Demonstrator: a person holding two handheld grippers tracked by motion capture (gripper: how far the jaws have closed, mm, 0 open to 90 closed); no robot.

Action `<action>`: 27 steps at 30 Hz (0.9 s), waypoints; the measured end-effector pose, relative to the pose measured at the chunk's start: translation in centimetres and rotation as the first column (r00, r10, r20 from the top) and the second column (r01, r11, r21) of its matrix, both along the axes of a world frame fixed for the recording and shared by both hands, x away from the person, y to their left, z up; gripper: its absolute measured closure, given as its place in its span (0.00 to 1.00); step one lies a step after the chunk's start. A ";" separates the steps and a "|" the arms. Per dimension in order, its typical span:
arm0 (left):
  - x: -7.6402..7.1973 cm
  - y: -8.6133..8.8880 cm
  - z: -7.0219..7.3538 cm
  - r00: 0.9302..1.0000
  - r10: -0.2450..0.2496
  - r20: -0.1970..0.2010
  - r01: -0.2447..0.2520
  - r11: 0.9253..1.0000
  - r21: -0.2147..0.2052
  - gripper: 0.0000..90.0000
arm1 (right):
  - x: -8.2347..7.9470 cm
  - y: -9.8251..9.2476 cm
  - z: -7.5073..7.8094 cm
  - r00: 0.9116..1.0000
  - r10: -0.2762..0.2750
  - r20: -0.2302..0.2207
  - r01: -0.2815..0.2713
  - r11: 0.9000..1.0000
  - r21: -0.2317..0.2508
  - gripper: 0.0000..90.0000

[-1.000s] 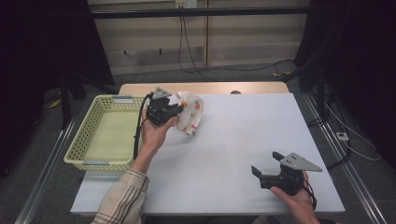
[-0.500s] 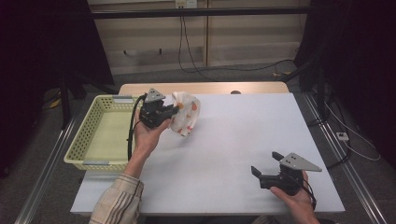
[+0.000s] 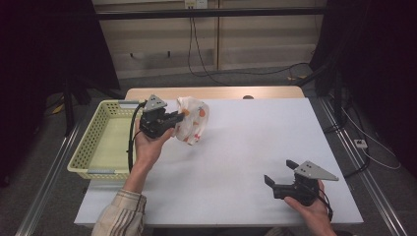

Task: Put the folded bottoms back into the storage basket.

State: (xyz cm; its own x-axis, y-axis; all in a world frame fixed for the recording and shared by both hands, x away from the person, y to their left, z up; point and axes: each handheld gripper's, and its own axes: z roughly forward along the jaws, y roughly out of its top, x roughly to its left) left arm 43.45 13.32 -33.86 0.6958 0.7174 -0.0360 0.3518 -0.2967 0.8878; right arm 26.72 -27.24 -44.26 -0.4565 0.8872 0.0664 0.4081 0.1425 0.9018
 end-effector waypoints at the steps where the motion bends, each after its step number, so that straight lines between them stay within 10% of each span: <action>1: 0.0 0.0 0.0 1.000 0.000 0.000 0.000 1.000 0.000 0.92 | 0.0 0.0 0.0 1.000 0.000 0.000 0.000 1.000 0.000 0.05; 27: -2.0 2.1 2.2 0.999 0.000 0.040 0.000 1.000 0.004 0.92 | 0.0 0.1 0.0 1.000 0.001 0.004 -0.001 1.000 -0.003 0.05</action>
